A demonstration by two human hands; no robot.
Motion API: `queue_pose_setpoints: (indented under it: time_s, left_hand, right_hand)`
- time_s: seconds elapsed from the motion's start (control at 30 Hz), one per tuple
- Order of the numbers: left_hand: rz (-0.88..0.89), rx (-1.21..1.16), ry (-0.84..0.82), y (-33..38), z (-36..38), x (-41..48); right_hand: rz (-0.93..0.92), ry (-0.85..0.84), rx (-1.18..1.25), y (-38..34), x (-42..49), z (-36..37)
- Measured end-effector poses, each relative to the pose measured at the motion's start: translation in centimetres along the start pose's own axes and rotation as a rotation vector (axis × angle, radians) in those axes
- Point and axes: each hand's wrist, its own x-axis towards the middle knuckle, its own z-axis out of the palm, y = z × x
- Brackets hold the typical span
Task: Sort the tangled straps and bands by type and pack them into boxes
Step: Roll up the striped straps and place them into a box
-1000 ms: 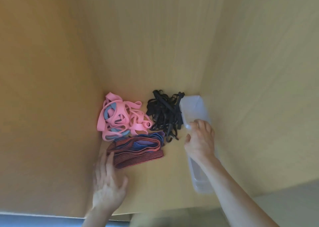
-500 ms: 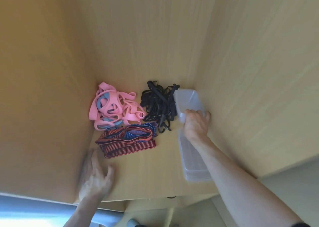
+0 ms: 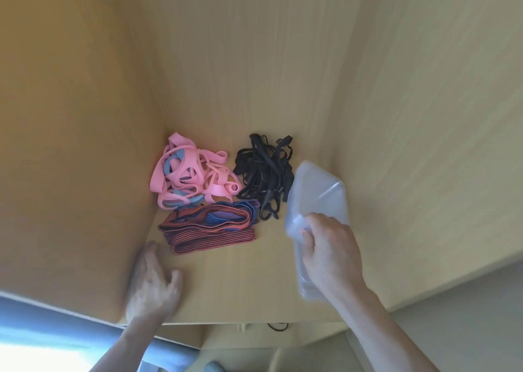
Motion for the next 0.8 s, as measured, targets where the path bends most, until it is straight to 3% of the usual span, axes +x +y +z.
queue_pose_setpoints:
  time_s: [0.13,0.3,0.47,0.6,0.73,0.8]
  left_hand:
    - [-0.036,0.015,-0.031,0.2,-0.1,-0.1]
    - [-0.033,0.001,-0.034,0.6,0.2,0.4]
    - [-0.032,-0.01,-0.035,0.4,-0.3,0.2]
    - [-0.046,-0.044,-0.034,0.0,-0.1,0.3]
    - [-0.024,-0.039,-0.032,-0.2,-0.1,0.4]
    - [-0.016,-0.033,-0.032,-0.2,-0.1,0.4]
  right_hand:
    - [-0.093,-0.121,0.066,-4.1,-2.8,-0.5]
    - [-0.229,-0.483,-0.002,-9.5,-4.7,2.9]
    - [-0.218,-0.645,0.014,-12.7,-3.8,5.8]
    - [-0.126,-0.67,0.193,-13.2,-2.9,6.7]
    - [-0.189,-0.387,0.247,-9.8,-2.1,5.4]
    - [-0.196,-0.347,0.146,-6.7,-1.1,5.0]
